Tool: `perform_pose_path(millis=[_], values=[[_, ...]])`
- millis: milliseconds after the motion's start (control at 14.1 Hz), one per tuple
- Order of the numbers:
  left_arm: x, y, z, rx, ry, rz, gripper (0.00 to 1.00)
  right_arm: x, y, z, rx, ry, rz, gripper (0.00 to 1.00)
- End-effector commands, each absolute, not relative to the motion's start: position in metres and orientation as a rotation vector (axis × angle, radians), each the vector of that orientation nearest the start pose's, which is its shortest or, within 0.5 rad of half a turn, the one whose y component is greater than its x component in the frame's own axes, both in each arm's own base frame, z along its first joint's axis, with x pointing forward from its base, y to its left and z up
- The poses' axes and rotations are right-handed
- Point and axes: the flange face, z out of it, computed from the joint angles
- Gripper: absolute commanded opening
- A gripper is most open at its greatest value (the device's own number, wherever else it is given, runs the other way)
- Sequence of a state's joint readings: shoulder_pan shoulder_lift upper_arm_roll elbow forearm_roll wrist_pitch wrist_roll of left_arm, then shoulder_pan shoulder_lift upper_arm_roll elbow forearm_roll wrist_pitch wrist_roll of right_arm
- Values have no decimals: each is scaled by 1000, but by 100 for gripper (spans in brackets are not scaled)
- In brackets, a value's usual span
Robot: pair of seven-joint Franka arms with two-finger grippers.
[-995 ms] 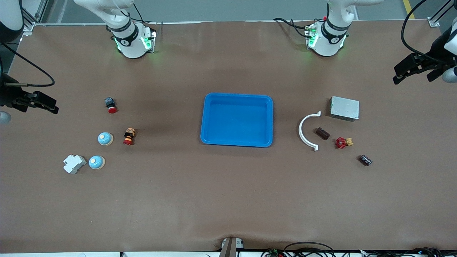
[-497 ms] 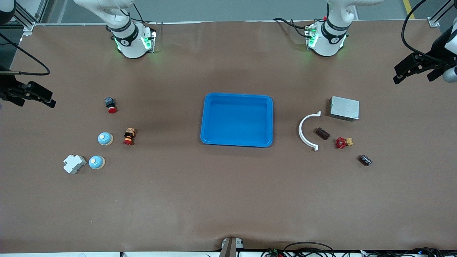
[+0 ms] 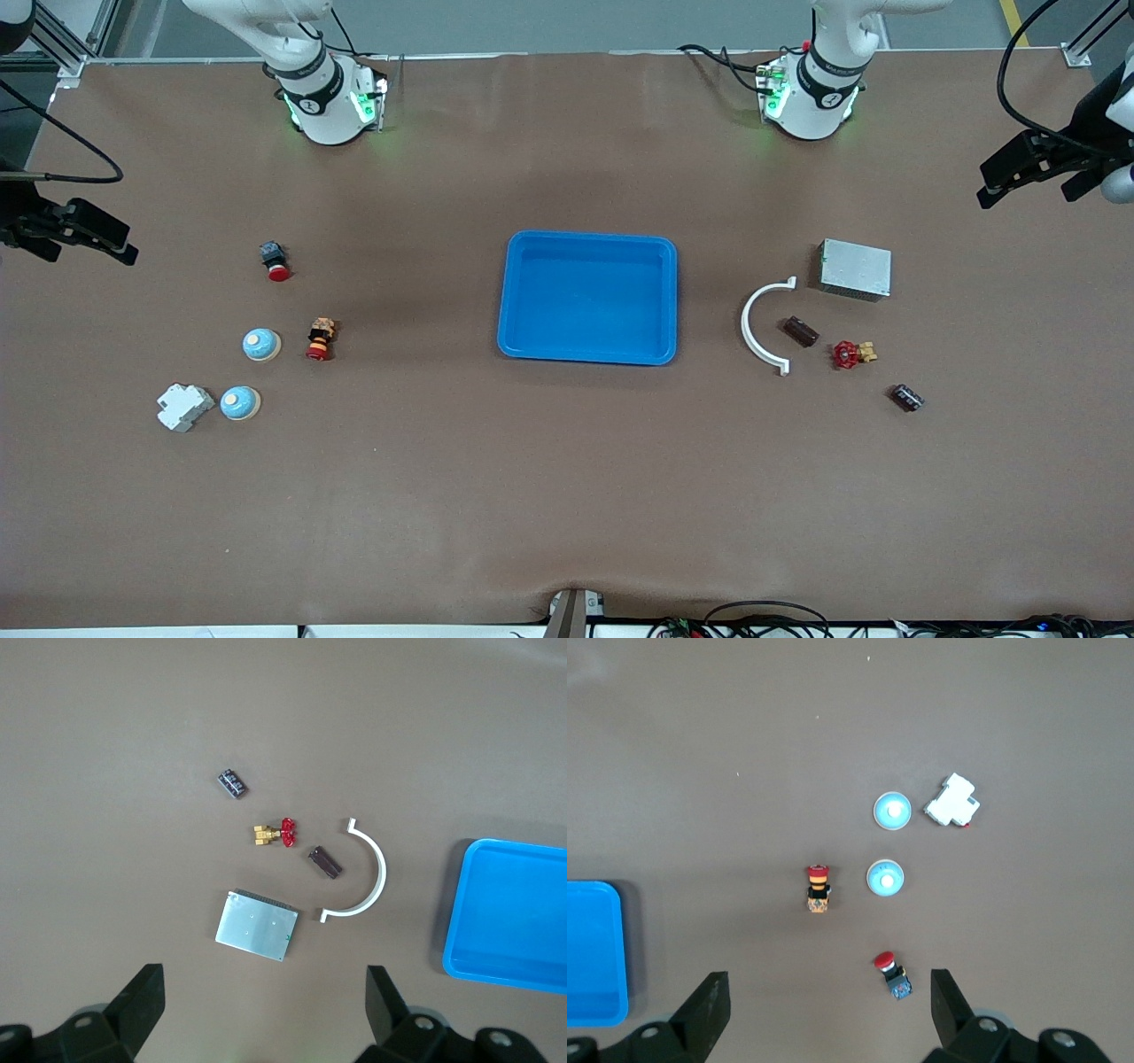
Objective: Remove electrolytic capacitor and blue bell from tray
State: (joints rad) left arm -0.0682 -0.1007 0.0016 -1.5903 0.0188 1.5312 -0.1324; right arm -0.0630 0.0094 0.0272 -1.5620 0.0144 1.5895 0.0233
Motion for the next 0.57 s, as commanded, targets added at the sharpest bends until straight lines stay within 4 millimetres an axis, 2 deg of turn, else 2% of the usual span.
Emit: perform_pose_path(millis=[0,497], values=[[513,-32,675,-3140,-119,-97,100,550,-18,634,-3117,23,-8,100],[514,-25,673,-3137,-107,-82,100,549,-19,633,-3117,30,20,100]])
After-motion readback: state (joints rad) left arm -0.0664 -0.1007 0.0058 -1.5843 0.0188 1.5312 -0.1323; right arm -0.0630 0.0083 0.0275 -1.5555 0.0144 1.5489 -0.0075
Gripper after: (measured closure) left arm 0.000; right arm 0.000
